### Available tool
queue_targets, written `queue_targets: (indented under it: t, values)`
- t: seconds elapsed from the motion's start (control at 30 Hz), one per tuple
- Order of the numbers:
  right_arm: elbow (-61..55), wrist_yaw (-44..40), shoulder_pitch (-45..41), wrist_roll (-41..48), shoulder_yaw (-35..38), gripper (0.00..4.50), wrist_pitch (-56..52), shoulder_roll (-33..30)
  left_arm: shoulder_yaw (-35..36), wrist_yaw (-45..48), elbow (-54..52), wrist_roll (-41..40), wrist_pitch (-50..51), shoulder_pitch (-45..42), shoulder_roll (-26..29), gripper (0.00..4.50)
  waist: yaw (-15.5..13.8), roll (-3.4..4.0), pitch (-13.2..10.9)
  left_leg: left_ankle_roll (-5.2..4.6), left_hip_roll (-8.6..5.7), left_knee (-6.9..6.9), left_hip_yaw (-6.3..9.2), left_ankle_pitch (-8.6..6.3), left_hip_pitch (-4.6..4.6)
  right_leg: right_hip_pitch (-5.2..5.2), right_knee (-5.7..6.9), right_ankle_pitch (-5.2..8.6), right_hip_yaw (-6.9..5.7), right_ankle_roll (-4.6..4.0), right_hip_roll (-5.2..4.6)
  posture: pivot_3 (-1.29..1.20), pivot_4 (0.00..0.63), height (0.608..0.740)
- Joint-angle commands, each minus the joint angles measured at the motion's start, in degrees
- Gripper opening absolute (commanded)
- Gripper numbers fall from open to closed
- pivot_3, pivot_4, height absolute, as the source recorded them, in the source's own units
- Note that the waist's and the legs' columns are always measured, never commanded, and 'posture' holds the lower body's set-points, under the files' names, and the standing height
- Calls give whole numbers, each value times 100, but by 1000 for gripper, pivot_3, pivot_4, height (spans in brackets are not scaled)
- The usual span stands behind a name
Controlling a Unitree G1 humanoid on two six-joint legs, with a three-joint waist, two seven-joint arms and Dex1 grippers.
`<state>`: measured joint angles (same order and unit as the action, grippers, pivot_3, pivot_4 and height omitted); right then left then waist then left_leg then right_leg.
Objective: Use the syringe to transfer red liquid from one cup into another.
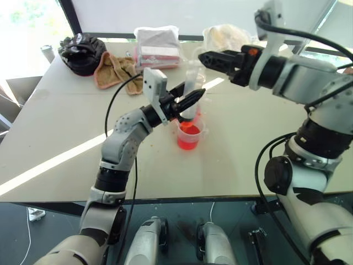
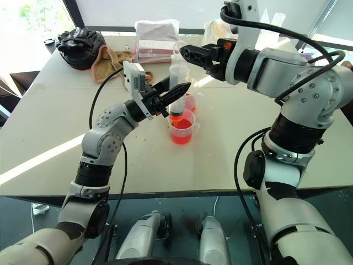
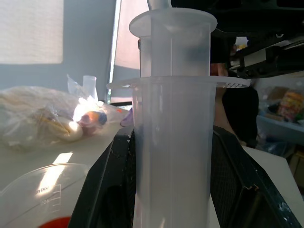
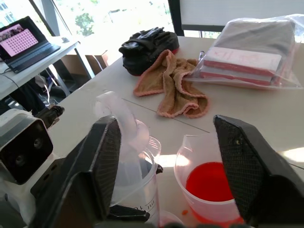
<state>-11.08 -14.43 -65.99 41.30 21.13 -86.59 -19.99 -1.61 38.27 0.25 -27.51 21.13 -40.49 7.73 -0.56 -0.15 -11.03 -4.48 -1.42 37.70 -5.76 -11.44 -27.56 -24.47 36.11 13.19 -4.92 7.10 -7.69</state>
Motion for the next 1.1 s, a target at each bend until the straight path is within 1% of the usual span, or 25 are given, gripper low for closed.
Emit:
queue_targets:
  t: [0.03,0.07,0.1,0.23,0.43,0.73,0.97,1.1]
  values:
    - [-85,128,-206,-26,-26,1056,87,105,-130,99,-251,-24,-95,-56,-71,1461,0,0,0,-1,0,0,0,0,0,0,0,0,0,0,0,0,150,740]
    - [-76,139,-228,-22,-29,651,88,143,-121,105,-232,-14,-96,-65,-73,1461,-7,0,0,-1,0,0,-1,0,0,0,0,0,0,0,0,0,150,740]
    - [-69,147,-242,-19,-32,83,90,168,-113,112,-219,-5,-96,-72,-76,1461,-13,0,0,-1,0,0,-1,1,0,0,0,0,0,0,0,0,150,740]
    - [-159,135,-266,77,-85,83,5,244,-99,136,-147,20,-108,-90,-88,1461,-9,0,0,6,0,0,-1,-3,0,1,-1,0,0,0,0,0,150,740]
    - [-429,-109,-291,380,-69,83,-415,136,-81,183,-30,-24,-89,-162,-167,1461,-9,0,0,3,0,-2,-1,-1,1,0,-1,0,0,0,0,0,150,740]
    - [-391,226,-73,557,144,83,-590,485,-17,244,158,-38,-107,-375,-299,1461,2,0,0,5,0,-4,-2,-3,1,-1,-1,0,0,0,0,0,150,740]
    - [-395,570,205,1260,177,83,-591,636,7,267,347,28,-254,-564,-389,1461,-9,0,0,6,0,-4,-3,-3,1,-1,-2,0,0,0,0,0,150,740]
    - [-369,789,369,1688,88,83,-591,593,54,262,480,24,-319,-741,-434,1461,-1,0,0,5,0,-4,-3,-3,1,-1,-2,0,1,0,0,0,150,740]
